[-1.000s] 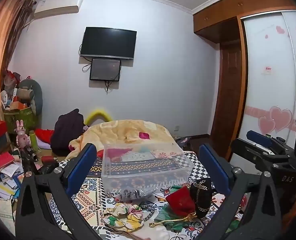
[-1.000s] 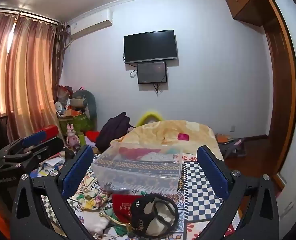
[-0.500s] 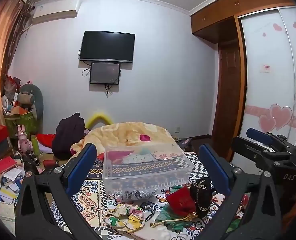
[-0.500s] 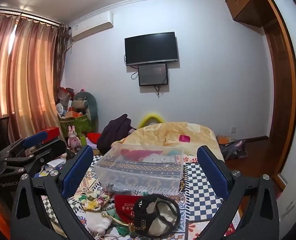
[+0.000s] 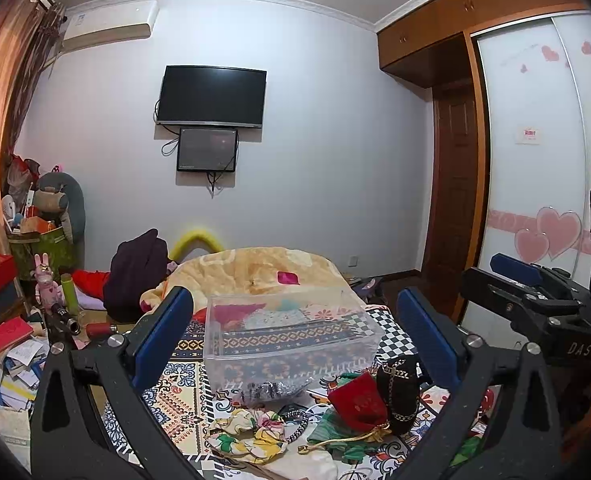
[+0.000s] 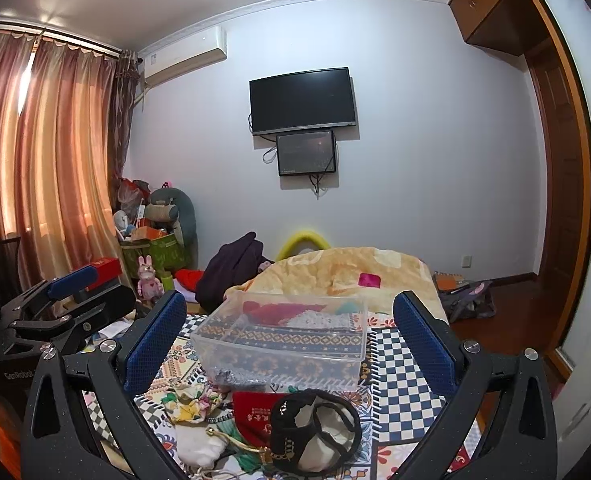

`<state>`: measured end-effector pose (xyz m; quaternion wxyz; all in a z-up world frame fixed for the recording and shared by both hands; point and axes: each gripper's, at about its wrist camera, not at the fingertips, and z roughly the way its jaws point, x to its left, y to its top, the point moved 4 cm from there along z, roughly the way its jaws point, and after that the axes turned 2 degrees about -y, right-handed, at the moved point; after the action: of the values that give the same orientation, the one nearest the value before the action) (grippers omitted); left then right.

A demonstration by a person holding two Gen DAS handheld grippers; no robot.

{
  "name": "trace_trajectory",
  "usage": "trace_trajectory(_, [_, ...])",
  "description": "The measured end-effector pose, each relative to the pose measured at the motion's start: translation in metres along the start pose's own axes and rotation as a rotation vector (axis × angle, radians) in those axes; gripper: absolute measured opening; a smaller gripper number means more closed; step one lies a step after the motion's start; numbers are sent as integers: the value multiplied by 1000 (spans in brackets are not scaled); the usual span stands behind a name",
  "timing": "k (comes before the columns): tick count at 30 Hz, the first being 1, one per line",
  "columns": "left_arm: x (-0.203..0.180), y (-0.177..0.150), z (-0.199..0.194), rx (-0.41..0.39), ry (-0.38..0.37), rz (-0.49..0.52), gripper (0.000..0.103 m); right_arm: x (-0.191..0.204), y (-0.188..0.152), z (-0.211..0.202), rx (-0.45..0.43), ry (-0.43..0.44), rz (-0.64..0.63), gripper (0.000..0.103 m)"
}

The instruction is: Organize soft objects

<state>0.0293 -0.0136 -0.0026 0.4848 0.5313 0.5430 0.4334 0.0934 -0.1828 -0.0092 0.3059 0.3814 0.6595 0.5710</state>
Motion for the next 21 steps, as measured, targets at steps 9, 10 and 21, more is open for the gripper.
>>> trace_trajectory(9, [-1, -1, -1, -4, 5, 7, 103, 3, 0, -3, -8, 2, -7, 103])
trace_trajectory(10, [-1, -1, 0, -3, 5, 7, 103, 3, 1, -3, -8, 2, -6, 103])
trace_trajectory(21, [-2, -1, -1, -2, 3, 5, 103, 4, 2, -4, -14, 8, -11, 103])
